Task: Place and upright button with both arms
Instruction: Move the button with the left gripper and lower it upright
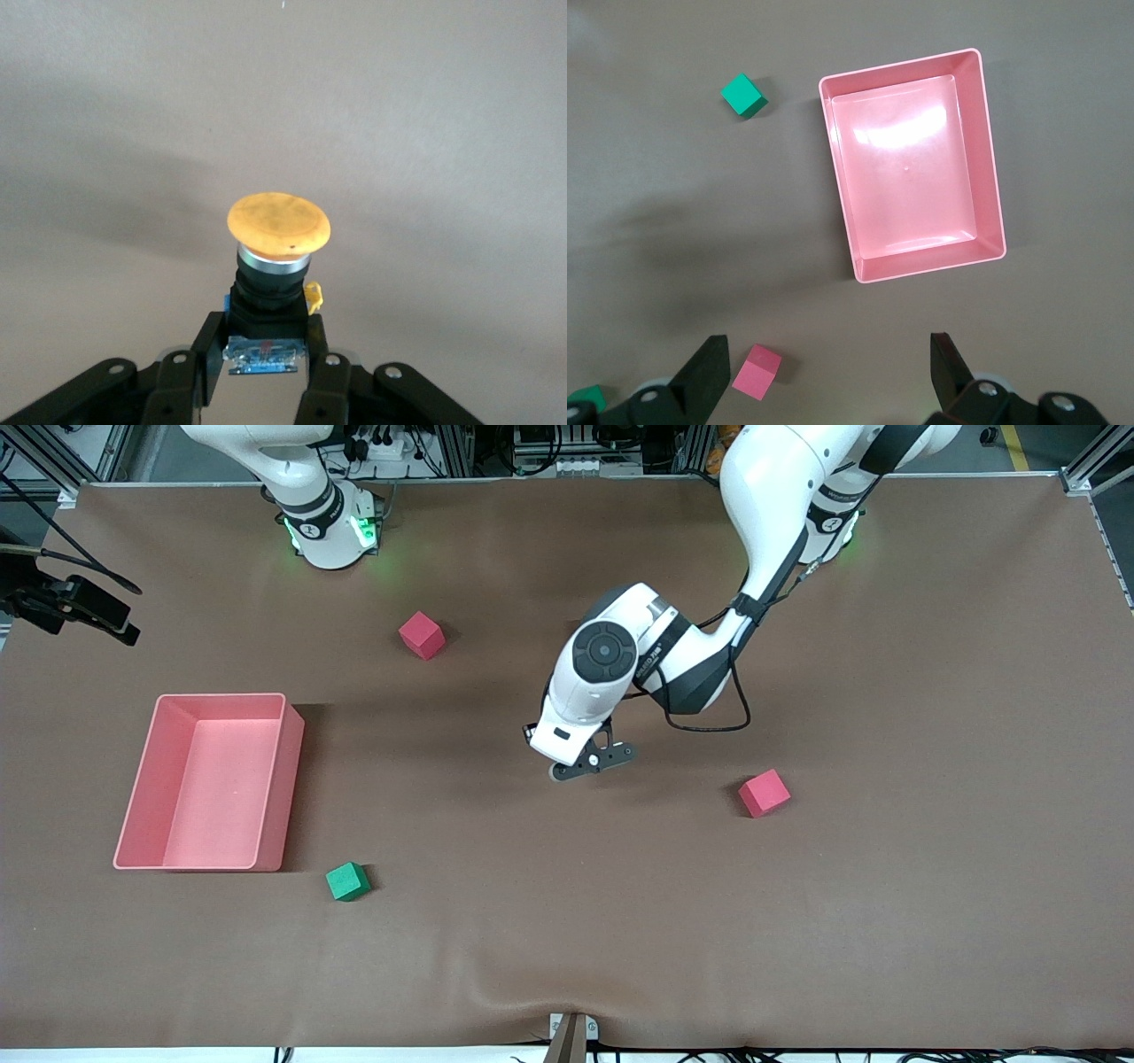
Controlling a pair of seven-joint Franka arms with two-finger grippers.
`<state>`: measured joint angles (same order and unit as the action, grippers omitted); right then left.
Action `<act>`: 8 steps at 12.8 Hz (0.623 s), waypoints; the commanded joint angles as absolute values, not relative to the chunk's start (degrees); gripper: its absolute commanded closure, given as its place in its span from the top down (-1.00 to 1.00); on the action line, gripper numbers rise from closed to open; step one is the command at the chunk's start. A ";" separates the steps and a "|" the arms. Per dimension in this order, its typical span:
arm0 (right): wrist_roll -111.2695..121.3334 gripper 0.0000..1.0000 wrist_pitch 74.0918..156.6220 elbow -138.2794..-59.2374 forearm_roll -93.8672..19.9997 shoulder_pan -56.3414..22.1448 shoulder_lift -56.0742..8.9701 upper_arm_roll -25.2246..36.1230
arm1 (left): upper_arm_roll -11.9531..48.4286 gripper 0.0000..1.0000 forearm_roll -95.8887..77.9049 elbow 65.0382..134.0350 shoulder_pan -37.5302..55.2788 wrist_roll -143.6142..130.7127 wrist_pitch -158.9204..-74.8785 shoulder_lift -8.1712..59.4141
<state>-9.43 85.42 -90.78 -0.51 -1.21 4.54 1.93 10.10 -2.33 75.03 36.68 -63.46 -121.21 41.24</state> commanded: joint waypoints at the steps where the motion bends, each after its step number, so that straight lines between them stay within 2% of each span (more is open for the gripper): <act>1: -8.96 1.00 84.64 -90.53 -0.35 -0.62 4.57 1.93 | 9.05 -1.00 5.85 75.94 39.98 -73.35 -122.61 39.90; 5: -8.96 1.00 84.29 -90.44 -0.44 -0.35 4.57 1.85 | 9.14 -1.00 21.93 76.38 43.77 -90.23 -129.97 41.48; 8: -9.05 1.00 84.11 -90.35 -0.44 -0.61 4.66 1.85 | 9.14 -1.00 38.61 77.17 46.49 -99.37 -130.87 43.59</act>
